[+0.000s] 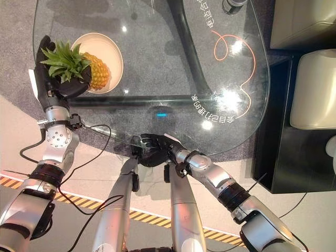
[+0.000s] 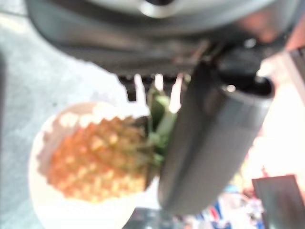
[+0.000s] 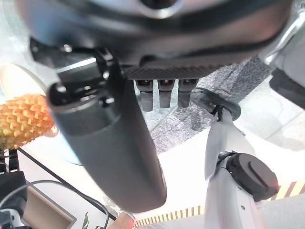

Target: Pick up the fruit to the plate

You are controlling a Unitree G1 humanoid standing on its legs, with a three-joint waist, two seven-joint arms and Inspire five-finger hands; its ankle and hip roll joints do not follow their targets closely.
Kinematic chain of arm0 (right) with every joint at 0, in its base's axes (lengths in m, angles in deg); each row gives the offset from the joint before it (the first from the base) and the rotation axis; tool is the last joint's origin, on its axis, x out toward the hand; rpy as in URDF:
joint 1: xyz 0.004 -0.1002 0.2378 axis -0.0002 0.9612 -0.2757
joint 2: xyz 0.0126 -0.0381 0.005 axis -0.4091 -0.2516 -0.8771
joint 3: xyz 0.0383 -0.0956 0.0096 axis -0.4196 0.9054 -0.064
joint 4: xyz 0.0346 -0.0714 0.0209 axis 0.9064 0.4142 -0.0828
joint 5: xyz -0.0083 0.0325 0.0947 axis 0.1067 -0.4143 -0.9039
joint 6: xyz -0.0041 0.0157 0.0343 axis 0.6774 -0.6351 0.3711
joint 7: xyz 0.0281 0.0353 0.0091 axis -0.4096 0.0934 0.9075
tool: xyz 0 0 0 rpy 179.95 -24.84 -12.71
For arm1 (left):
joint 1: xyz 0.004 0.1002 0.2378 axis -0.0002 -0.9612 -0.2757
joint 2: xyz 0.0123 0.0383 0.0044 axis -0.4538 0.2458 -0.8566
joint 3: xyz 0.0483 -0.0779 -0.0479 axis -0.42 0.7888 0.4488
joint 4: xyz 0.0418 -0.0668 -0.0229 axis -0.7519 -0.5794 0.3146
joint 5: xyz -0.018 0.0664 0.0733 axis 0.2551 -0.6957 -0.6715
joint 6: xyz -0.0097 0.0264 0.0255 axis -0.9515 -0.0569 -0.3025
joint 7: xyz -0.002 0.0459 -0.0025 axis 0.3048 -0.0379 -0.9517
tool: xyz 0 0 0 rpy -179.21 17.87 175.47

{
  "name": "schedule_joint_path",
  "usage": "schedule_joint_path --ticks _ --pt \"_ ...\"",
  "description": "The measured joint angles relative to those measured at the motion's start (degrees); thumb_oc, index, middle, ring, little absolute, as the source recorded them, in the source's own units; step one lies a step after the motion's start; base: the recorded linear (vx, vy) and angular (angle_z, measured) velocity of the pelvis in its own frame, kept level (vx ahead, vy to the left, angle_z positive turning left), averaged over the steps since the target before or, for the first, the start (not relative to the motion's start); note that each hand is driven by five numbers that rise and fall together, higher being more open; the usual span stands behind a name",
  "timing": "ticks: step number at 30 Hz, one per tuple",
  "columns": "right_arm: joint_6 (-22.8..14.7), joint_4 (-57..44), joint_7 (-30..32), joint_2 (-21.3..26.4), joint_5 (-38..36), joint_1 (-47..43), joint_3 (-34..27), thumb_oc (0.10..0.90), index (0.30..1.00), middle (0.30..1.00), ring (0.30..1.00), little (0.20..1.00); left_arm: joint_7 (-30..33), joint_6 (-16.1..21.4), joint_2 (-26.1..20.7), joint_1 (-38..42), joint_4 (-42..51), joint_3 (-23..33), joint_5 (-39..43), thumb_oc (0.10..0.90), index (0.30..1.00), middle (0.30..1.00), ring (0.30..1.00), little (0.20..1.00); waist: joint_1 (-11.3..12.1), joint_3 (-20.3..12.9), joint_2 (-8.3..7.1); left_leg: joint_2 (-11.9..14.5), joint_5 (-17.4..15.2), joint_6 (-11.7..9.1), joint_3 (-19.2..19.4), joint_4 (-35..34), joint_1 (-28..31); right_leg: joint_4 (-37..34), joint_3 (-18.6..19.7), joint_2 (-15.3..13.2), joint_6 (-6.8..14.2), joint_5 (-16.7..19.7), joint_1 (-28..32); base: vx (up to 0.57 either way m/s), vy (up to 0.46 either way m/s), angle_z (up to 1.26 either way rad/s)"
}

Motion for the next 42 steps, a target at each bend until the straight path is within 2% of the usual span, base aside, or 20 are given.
schedule_joint_path --ticks 9,15,25,42 --pt "-0.1 -0.1 0.1 0.0 1.1 1.9 -0.4 0.8 0.9 0.9 0.9 0.9 -6.1 -1.5 0.0 -3.7 0.0 0.5 5.0 0.8 0.9 0.9 0.9 0.9 1.0 0.0 0.04 0.4 0.3 0.1 -0.1 -1.0 3.0 -0.7 -0.1 0.4 -0.3 -0.2 2.8 -0.02 -0.038 -0.01" --pt "-0.1 -0.1 0.1 0.0 2.3 2.1 -0.6 0.8 0.9 0.9 0.9 0.9 -6.2 -1.5 0.1 -6.5 0.3 1.5 6.6 0.8 0.9 0.9 0.9 0.9 1.2 0.0 0.05 0.7 0.4 -0.1 -0.7 -1.0 3.3 -1.0 -1.2 0.4 -0.7 -0.3 3.6 -0.03 -0.051 0.06" --pt "-1.1 -0.1 0.1 0.0 2.3 2.5 -1.4 0.8 0.9 0.9 0.9 0.9 -7.4 -1.7 0.1 -9.5 0.1 2.5 7.9 0.8 0.9 0.9 0.9 0.9 1.8 0.0 0.05 0.9 0.5 -0.2 -1.3 -2.0 7.1 -1.6 -1.4 0.7 -1.0 -0.7 7.3 -0.03 -0.042 0.01" --pt "-1.3 0.0 -0.1 -0.1 2.3 5.6 -1.6 0.8 0.9 0.9 0.9 0.9 -12.3 -5.4 0.0 -15.7 -0.5 4.5 9.2 0.8 0.9 0.9 0.9 0.9 2.9 0.1 0.25 1.5 1.0 -0.9 -2.8 -6.2 17.6 -4.4 -2.9 1.1 -1.5 -1.6 17.7 -0.01 -0.022 0.03"
